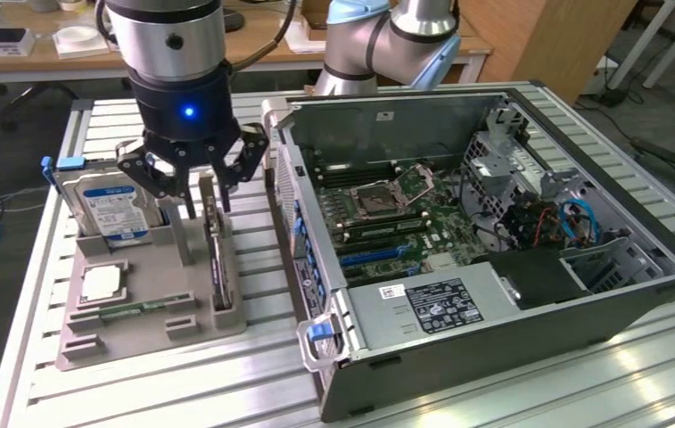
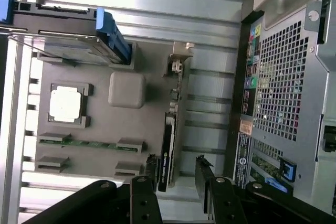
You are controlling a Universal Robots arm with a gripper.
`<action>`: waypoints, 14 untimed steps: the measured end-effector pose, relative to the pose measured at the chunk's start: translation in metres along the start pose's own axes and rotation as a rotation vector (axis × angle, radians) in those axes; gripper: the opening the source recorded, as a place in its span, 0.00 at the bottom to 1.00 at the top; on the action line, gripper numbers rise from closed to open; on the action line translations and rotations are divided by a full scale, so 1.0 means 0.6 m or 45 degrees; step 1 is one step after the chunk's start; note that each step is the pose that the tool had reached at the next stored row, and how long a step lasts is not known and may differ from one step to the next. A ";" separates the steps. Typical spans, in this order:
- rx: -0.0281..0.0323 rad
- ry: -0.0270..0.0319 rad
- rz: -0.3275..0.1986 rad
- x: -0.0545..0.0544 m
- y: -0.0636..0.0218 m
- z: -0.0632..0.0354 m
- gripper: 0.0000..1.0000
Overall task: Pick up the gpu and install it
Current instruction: 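Pick up the gpu and move the gpu toward the slot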
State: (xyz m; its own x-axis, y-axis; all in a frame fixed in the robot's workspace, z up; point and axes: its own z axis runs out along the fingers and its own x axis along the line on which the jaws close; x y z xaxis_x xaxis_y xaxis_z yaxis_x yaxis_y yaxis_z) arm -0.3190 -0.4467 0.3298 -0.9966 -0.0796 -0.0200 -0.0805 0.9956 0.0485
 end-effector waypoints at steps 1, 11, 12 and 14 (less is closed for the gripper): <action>0.0003 -0.0006 0.012 0.000 -0.001 0.001 0.43; 0.0122 -0.0036 0.086 0.001 -0.006 0.014 0.43; 0.0132 -0.0037 0.089 0.001 -0.007 0.015 0.43; 0.0140 -0.0040 0.094 0.001 -0.008 0.021 0.43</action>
State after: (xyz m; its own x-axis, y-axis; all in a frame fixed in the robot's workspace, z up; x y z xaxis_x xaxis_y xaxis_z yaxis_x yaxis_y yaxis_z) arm -0.3193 -0.4507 0.3170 -0.9998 -0.0061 -0.0199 -0.0069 0.9992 0.0390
